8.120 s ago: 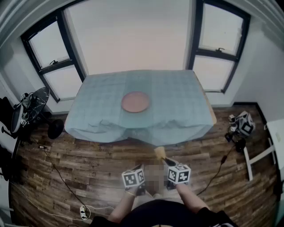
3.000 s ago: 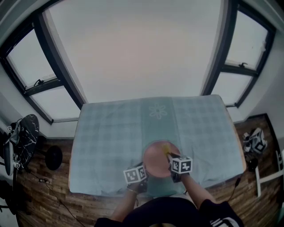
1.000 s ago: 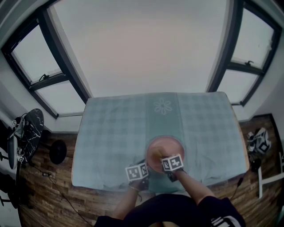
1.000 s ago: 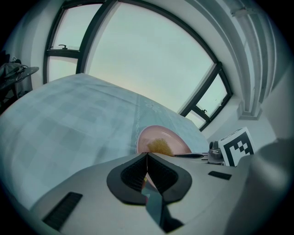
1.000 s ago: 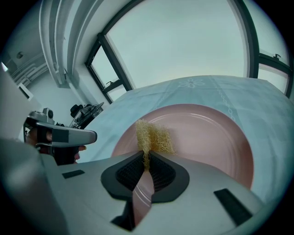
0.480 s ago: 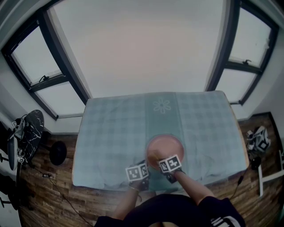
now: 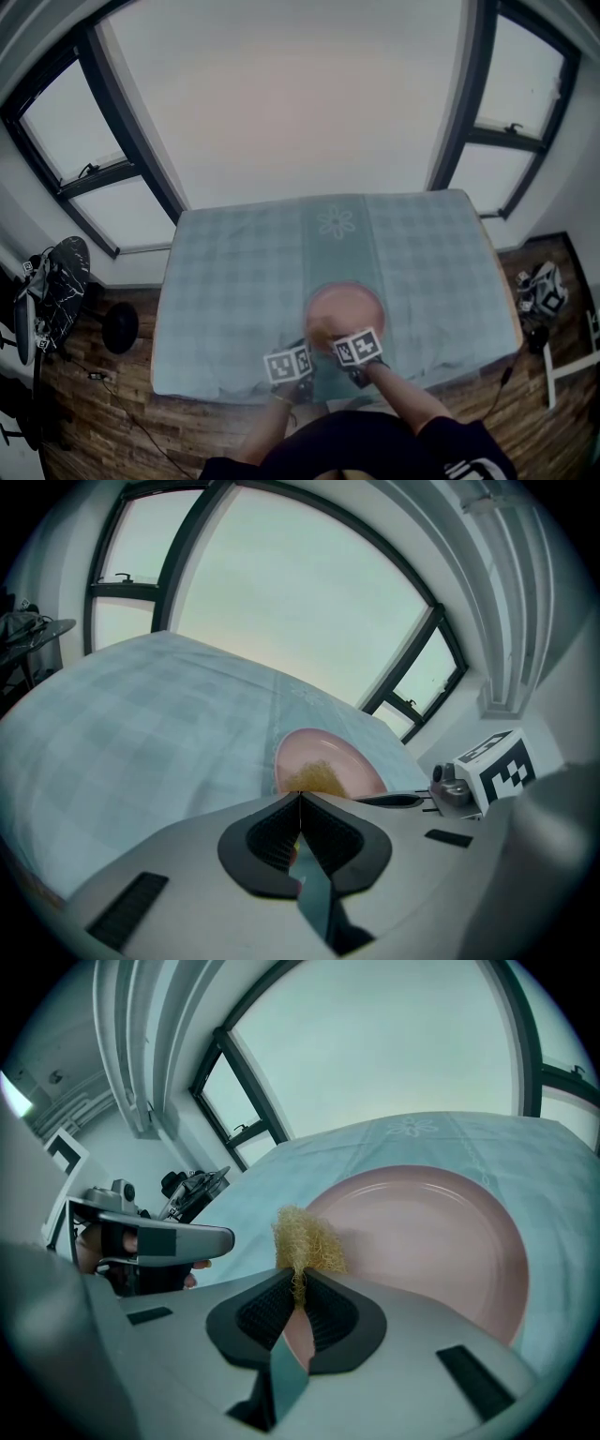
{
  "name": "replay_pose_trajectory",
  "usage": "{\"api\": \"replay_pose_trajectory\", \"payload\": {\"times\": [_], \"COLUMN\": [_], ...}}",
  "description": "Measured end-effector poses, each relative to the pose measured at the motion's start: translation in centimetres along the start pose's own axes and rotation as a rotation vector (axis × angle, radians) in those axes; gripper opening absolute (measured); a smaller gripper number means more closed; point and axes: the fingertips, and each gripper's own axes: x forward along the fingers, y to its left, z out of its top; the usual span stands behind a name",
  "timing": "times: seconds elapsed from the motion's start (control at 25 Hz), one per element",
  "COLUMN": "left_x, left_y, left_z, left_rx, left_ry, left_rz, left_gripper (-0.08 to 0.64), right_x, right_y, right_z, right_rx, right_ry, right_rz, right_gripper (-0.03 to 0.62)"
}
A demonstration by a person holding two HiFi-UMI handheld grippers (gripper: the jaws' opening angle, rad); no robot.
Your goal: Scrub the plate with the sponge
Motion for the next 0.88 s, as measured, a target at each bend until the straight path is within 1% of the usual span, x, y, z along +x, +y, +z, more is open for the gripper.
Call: {"api": "replay_pose_trajectory", "payload": {"times": [0.32,0.48,0.6,0.88], "left_x": [0.5,0.9,1.2,1.7], "left_y": [-1.3,-1.9,-2.4,-2.9], "left_z": [-0.2,-0.1,-0.1,-0.1], "left_rx": [0.014,0.015,0.021,0.023], "left_ry": [0.005,0.008,0.009,0.013], "left_rz": [-0.017,-0.025,-0.029,-0.025], "left_gripper": [0.008,0.008,0.008,0.008], "right_x": [-2.7,-4.3,-5.3,-6.6], "right_y": [-1.7,-3.6,-5.3,-9.7], "right_z": [1.3,2.1,2.3,1.9], "right_rx": [0.013,-0.006,0.003,0.003], "right_ry": [-0.071,-0.094,-0.106,-0.093], "right_rz": [-0.029,-0.075,-0.103,-0.191], "right_gripper": [0.035,0.035,0.035,0.035]}}
